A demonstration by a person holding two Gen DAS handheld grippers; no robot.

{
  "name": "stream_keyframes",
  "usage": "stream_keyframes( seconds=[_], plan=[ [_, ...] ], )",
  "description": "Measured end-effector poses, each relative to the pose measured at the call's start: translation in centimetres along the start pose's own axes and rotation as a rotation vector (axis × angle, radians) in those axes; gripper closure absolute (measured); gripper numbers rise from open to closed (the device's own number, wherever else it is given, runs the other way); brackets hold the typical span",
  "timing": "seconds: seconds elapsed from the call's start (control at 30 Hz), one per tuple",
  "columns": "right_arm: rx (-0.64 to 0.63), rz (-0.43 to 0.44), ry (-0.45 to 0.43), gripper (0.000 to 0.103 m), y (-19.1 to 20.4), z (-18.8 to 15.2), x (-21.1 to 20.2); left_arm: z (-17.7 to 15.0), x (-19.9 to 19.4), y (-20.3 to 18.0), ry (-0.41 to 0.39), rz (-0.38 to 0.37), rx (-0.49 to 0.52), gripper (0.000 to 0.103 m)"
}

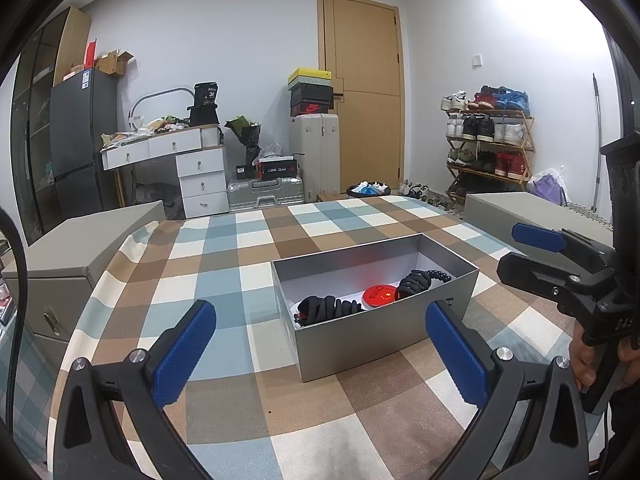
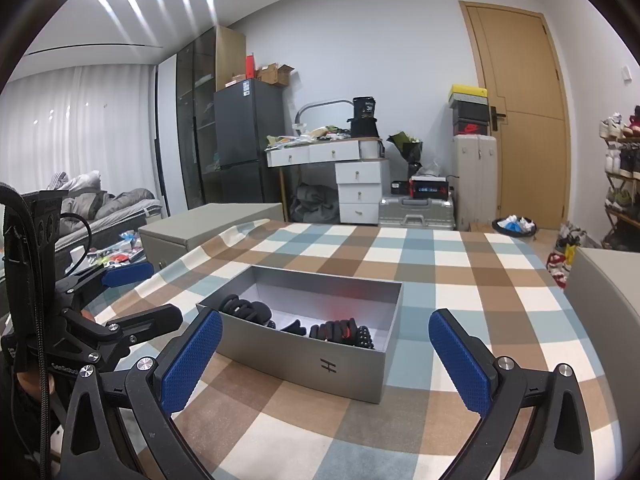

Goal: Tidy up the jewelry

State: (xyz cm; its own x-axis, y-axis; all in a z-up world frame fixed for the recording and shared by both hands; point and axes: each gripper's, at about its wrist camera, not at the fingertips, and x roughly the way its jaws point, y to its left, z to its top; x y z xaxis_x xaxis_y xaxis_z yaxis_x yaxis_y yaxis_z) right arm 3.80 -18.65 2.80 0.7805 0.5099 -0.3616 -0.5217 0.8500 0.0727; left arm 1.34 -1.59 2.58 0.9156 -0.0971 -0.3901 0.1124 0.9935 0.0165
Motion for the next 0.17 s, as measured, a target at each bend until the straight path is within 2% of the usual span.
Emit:
stream_keyframes(
  seconds=[0.17],
  plan=[
    [-0.002,0.001,0.0,0.0,-0.03,-0.03,0.05,0.2,-0.1,0.04,-0.005,-0.002,-0.002,0.001]
  ],
)
